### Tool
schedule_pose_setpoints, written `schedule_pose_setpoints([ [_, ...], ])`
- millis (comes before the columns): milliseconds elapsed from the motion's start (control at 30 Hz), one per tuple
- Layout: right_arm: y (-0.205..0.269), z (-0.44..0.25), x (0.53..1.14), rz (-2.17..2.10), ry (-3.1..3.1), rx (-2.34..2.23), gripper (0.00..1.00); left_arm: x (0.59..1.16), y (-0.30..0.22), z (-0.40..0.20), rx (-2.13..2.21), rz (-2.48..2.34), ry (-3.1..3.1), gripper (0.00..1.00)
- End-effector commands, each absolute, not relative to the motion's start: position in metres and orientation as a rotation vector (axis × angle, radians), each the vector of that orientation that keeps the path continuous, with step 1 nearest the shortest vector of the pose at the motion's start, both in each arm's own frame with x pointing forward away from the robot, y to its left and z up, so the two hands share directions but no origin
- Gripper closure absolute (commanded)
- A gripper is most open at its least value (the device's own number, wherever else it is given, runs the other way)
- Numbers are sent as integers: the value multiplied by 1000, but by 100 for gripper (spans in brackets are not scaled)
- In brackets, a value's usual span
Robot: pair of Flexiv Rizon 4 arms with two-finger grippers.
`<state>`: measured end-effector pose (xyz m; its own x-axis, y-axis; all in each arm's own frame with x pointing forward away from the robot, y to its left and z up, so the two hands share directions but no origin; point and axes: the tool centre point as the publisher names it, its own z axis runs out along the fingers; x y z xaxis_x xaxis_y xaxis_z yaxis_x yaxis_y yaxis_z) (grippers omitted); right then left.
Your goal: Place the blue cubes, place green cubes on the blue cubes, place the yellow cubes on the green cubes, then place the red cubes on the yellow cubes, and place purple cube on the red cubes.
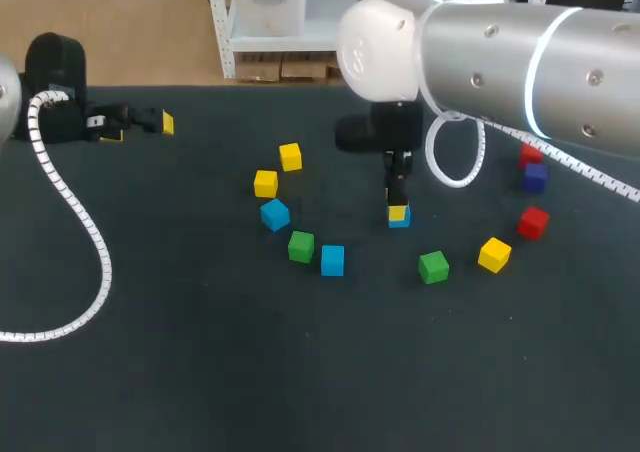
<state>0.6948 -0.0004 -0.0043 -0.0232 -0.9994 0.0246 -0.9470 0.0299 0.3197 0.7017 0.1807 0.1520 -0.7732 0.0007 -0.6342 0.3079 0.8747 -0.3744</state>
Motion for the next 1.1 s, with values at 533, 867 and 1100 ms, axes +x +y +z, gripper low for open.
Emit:
schedule_pose_setpoints([
  [533,2,3,696,-356,-2138,1972,0,701,183,150,227,-629,2379,0],
  [867,32,37,665,-405,-2201,1926,0,701,183,150,227,-629,2379,0],
  [1100,59,49,638,-376,-2147,1960,0,701,183,150,227,-629,2379,0],
])
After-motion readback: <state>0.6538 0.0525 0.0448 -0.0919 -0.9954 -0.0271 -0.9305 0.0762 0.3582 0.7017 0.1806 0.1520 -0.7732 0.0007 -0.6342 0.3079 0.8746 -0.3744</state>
